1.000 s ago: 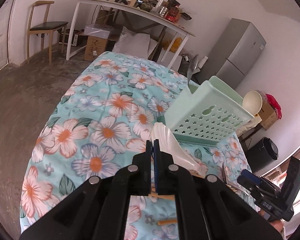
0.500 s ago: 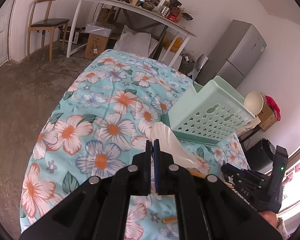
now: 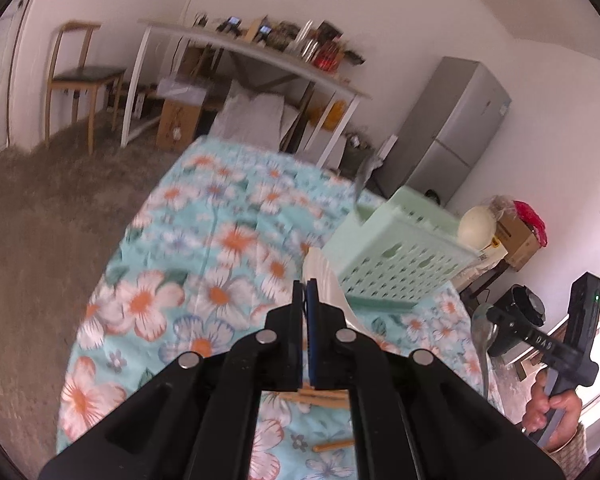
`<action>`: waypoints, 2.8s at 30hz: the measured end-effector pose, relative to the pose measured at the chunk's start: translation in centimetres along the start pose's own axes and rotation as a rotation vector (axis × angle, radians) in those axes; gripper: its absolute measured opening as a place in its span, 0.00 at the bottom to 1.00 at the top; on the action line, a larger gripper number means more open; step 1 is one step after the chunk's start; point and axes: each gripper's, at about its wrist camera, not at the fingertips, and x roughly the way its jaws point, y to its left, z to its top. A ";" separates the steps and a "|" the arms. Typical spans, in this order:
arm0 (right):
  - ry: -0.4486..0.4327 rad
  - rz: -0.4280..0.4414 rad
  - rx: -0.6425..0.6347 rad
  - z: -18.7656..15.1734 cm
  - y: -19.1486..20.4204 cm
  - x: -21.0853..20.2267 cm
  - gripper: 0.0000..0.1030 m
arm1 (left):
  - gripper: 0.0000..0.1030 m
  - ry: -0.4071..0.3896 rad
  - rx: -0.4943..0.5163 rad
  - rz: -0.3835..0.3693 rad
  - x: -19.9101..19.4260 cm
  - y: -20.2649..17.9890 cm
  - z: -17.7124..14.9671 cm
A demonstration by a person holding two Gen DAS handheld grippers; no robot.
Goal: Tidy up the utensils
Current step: 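Lower the white spoon into the holder with the left tool while the right tool lifts the metal spoon, then lower the metal spoon into the holder and open the right tool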
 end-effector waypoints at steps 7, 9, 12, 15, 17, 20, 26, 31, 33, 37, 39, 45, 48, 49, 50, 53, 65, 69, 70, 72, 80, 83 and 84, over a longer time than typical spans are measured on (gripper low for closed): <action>-0.107 0.022 0.006 1.6 0.1 -3.6 0.00 | 0.01 -0.160 0.111 -0.072 -5.3 -3.6 3.8; -0.119 0.033 0.005 1.7 0.1 -4.1 0.00 | 0.01 -0.224 0.162 -0.081 -7.1 -5.0 5.2; -0.125 0.053 0.008 1.5 0.2 -4.2 0.00 | 0.01 -0.314 0.257 -0.061 -8.7 -7.3 7.0; -0.126 0.059 0.003 1.2 0.3 -4.3 0.00 | 0.01 -0.352 0.370 0.020 -8.3 -9.6 8.3; -0.132 0.051 -0.006 1.0 0.2 -4.5 0.00 | 0.01 -0.345 0.445 0.064 -7.1 -11.0 8.8; -0.142 0.053 -0.005 0.8 -0.1 -4.9 0.00 | 0.01 -0.331 0.544 0.136 -5.0 -12.4 8.8; -0.162 0.049 0.004 0.6 -0.9 -6.0 0.00 | 0.01 -0.281 0.641 0.224 -0.9 -13.7 8.0; -0.166 0.051 0.013 0.6 -1.5 -6.3 0.00 | 0.01 -0.234 0.662 0.225 1.6 -14.0 7.7; -0.167 0.056 0.021 0.6 -1.8 -6.4 0.00 | 0.01 -0.196 0.647 0.213 2.6 -13.9 7.5; -0.173 0.061 0.027 0.8 -2.3 -6.6 0.00 | 0.03 -0.132 0.566 0.158 3.7 -13.5 7.3; -0.177 0.064 0.028 0.9 -2.4 -6.9 0.00 | 0.04 -0.105 0.517 0.131 4.2 -13.1 7.6; -0.193 0.101 0.045 1.8 -2.9 -7.3 0.00 | 0.15 -0.099 0.425 0.085 4.0 -11.9 8.1; -0.203 0.149 0.063 2.6 -3.0 -7.4 0.00 | 0.23 -0.130 0.416 0.073 3.2 -11.9 8.2; -0.208 0.171 0.067 3.0 -2.9 -7.5 0.00 | 0.25 -0.137 0.412 0.069 2.9 -11.8 8.3; -0.215 0.193 0.067 3.5 -2.7 -7.6 0.00 | 0.26 -0.144 0.404 0.065 2.5 -11.7 8.2; -0.248 0.259 0.059 5.2 -2.0 -8.1 0.00 | 0.31 -0.156 0.375 0.044 1.3 -11.0 7.7; -0.377 0.681 0.097 13.4 0.3 -7.5 0.00 | 0.45 -0.062 0.275 0.086 -1.4 -5.7 1.8; -0.357 0.788 0.148 15.5 0.5 -4.4 0.00 | 0.45 -0.053 0.252 0.111 -2.2 -4.3 0.5; -0.348 0.805 0.164 15.8 0.4 -3.3 0.00 | 0.46 -0.052 0.248 0.116 -2.3 -4.1 0.3; -0.326 0.823 0.196 16.3 0.3 -1.1 0.00 | 0.46 -0.049 0.239 0.127 -2.7 -3.5 0.0; -0.263 0.795 0.317 15.6 -1.5 6.1 0.00 | 0.46 -0.047 0.228 0.176 -3.6 -2.1 -0.5; -0.240 0.782 0.353 14.8 -2.1 7.7 0.00 | 0.46 -0.040 0.213 0.183 -3.5 -1.5 -0.6; -0.234 0.777 0.358 14.6 -2.2 7.9 0.00 | 0.46 -0.038 0.208 0.183 -3.4 -1.4 -0.5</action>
